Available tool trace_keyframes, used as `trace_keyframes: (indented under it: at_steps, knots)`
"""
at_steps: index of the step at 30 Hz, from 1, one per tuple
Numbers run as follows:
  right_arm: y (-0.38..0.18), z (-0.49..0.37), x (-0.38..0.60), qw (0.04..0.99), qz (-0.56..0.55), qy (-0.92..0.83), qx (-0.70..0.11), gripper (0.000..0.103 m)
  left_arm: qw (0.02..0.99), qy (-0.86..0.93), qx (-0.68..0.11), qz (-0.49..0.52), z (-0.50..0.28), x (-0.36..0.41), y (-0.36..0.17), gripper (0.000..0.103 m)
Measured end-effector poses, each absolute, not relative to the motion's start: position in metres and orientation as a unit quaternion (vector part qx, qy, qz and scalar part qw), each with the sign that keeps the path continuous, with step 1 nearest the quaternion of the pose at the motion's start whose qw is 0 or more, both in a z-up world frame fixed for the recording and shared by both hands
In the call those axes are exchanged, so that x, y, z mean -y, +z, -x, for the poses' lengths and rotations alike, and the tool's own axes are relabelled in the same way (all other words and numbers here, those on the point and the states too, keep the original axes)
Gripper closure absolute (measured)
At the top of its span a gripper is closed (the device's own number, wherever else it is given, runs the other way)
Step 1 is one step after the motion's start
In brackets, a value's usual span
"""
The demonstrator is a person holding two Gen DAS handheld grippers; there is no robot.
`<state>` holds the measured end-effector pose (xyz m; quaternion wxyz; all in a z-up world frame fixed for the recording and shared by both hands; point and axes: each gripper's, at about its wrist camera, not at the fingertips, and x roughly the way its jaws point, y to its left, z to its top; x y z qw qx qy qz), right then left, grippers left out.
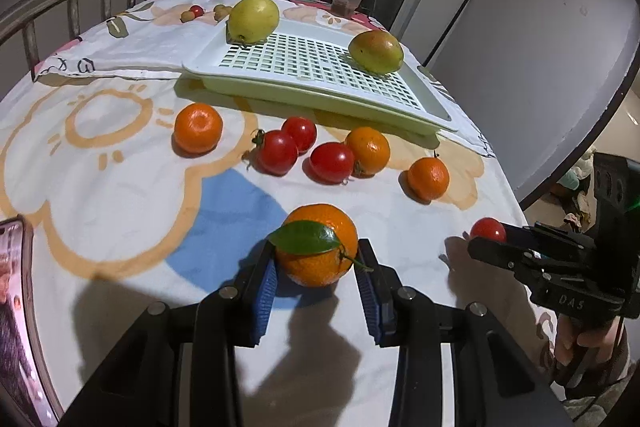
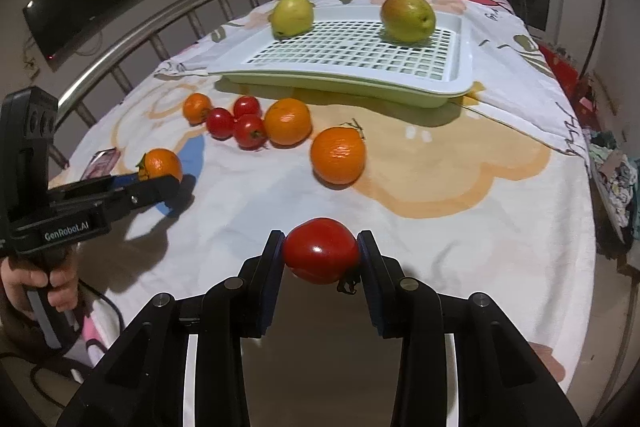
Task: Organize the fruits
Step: 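Carry the tangerine and the tomato in both tools toward the white tray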
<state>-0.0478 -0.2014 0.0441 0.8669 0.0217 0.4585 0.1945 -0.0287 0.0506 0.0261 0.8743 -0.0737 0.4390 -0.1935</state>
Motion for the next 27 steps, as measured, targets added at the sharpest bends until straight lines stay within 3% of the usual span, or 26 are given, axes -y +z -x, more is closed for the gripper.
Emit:
trace_keyframes:
  at_steps: [27]
  knots:
    - [0.067,0.042,0.203,0.874,-0.026,0.212,-0.436,0.068,0.885,-0.234,-0.403,0.024,0.038,-0.02,0.055,0.063]
